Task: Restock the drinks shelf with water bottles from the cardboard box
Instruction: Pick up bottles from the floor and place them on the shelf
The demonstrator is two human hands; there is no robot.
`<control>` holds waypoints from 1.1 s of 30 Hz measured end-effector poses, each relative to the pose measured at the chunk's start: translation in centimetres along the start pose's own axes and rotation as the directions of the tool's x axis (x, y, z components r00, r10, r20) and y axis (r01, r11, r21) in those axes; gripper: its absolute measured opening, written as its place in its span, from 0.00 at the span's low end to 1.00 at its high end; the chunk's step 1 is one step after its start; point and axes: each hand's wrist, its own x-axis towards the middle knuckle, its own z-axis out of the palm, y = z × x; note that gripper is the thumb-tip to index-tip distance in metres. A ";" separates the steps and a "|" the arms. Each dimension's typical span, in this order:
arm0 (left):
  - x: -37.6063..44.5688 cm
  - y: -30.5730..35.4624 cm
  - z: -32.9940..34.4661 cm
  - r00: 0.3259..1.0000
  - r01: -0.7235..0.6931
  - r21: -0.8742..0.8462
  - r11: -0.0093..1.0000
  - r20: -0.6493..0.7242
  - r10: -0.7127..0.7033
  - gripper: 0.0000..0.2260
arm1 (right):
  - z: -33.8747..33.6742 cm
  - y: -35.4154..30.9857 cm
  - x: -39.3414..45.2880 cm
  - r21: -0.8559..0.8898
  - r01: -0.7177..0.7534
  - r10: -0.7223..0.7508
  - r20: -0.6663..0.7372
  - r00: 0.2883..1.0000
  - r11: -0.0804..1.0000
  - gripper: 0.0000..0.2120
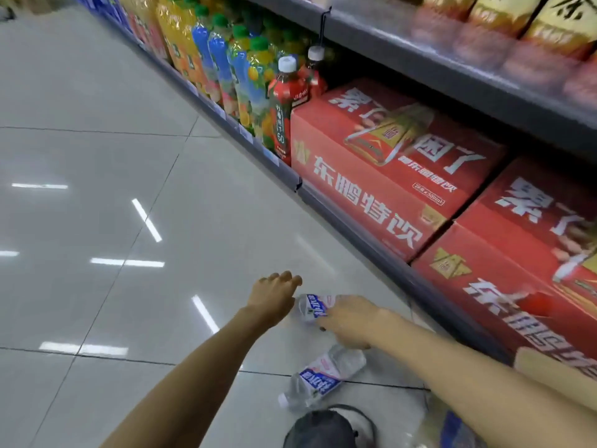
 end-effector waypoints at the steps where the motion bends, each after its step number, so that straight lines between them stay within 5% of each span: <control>1: 0.1 -0.4 1.4 1.000 0.018 -0.013 1.000 0.011 -0.017 0.19 | 0.8 -0.7 1.0 0.007 0.019 -0.019 0.022 1.000 1.000 0.20; 8: 1.4 -1.5 8.1 0.997 0.037 -0.056 0.998 0.072 -0.033 0.29 | 6.5 -4.9 5.2 0.082 0.144 -0.150 0.082 0.985 0.986 0.28; 18: 3.0 -1.3 10.5 0.988 0.109 -0.031 0.994 0.111 -0.105 0.19 | 8.8 -8.6 7.2 0.059 0.239 -0.244 0.105 0.964 0.969 0.34; 28: 2.0 -3.4 5.6 0.981 -0.182 0.198 0.963 -0.035 0.193 0.22 | 3.6 -5.1 4.9 0.218 0.170 -0.193 0.086 0.977 0.961 0.40; 33: 1.9 -2.4 0.0 0.946 -0.298 0.301 0.906 -0.031 0.321 0.20 | 0.4 -1.4 1.3 0.405 0.098 -0.102 -0.011 0.995 0.909 0.31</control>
